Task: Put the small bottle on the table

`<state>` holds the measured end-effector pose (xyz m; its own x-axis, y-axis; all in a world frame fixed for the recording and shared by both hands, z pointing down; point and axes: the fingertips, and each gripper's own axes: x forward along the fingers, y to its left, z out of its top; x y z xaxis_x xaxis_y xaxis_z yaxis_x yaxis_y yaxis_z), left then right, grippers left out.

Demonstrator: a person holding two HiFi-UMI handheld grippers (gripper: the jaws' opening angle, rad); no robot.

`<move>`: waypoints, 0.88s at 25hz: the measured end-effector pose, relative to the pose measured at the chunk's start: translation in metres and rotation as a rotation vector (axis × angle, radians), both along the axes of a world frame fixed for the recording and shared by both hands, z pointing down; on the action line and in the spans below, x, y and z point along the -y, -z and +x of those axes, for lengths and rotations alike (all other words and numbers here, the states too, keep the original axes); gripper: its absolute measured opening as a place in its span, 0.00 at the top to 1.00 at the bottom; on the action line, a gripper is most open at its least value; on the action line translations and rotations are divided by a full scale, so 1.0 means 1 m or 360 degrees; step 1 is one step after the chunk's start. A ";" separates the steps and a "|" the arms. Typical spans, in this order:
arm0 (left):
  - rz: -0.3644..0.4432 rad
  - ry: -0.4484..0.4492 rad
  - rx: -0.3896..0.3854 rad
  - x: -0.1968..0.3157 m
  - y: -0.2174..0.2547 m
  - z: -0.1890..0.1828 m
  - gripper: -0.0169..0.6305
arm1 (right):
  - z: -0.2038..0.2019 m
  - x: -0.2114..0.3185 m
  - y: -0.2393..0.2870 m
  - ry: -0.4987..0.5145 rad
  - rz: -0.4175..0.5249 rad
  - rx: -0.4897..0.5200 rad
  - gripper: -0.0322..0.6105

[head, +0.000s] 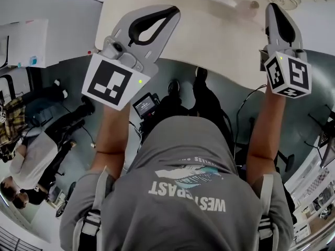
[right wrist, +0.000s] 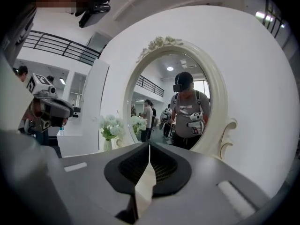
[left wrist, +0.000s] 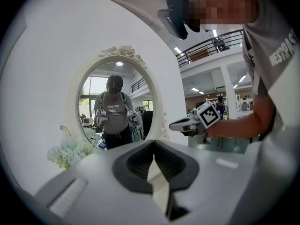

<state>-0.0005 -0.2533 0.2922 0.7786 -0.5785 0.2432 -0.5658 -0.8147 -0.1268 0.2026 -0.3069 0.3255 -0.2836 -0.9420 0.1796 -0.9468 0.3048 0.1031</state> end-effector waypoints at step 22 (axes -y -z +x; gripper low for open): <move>0.0173 -0.0121 -0.0039 -0.084 0.079 -0.033 0.97 | -0.076 -0.152 0.110 0.0224 -0.0026 0.0112 0.95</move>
